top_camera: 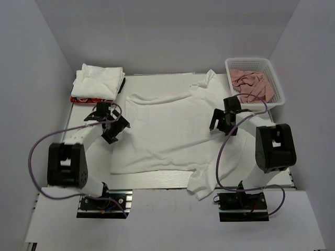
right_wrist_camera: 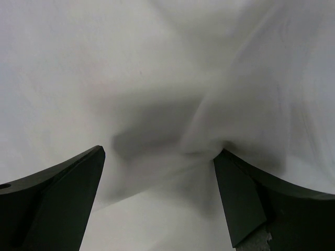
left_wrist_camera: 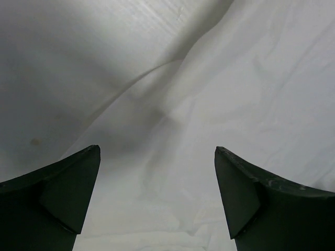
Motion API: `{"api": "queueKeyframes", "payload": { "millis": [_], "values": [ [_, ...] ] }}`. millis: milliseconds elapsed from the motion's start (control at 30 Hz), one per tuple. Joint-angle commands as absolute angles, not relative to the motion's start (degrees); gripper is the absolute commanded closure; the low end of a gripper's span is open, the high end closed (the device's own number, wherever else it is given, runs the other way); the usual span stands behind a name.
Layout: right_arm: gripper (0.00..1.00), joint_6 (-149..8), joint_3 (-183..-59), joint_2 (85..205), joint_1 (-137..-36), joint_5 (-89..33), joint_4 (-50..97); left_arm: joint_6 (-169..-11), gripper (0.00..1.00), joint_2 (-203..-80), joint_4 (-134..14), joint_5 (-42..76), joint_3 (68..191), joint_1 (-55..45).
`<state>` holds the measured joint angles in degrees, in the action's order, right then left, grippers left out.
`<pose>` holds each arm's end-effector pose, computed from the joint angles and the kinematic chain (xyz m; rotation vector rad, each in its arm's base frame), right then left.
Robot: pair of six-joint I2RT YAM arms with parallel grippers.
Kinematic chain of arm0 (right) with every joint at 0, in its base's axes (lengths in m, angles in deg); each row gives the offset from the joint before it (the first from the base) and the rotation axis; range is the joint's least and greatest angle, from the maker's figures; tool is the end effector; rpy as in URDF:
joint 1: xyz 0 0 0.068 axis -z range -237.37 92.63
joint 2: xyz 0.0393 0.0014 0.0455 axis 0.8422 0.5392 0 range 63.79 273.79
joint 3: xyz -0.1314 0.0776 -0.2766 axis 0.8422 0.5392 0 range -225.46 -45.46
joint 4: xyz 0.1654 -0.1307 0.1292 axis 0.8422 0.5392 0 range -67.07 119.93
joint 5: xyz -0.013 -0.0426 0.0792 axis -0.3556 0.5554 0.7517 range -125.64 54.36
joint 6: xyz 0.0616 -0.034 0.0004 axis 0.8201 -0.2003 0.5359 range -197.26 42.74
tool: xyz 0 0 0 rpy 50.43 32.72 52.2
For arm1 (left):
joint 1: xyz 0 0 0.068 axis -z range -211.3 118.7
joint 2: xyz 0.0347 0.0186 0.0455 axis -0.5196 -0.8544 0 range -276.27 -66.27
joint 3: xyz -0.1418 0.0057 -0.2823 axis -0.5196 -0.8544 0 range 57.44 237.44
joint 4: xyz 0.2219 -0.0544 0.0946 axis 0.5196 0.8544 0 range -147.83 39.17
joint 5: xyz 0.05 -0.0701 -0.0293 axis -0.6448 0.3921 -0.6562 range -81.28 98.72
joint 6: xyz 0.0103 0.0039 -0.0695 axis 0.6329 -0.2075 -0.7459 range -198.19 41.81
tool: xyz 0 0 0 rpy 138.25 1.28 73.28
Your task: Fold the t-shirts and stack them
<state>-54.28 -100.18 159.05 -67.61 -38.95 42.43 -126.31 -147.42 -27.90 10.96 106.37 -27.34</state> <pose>0.3229 0.0549 0.2029 0.3111 2.6030 0.1279 0.2597 -0.0203 0.2302 -1.0031 2.5081 -0.3415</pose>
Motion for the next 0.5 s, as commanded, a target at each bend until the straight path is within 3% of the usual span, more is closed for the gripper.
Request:
{"api": "queueKeyframes", "payload": {
  "millis": [0, 200, 467],
  "values": [
    [0.10, -53.00, -103.27, 165.81, -67.48, -38.80, 43.84, -123.19, 0.00, -157.48, -36.19, 18.37, 110.69, -25.95],
    [0.10, -55.00, -111.10, 172.41, -67.48, -39.07, 45.68, -121.43, 0.00, -176.01, -32.70, 15.40, 125.62, -24.71],
    [0.10, -64.58, -135.70, 184.11, -67.65, -41.27, 51.93, -119.33, 0.00, -191.51, -22.42, 13.73, 150.85, -24.71]
  ]
}}
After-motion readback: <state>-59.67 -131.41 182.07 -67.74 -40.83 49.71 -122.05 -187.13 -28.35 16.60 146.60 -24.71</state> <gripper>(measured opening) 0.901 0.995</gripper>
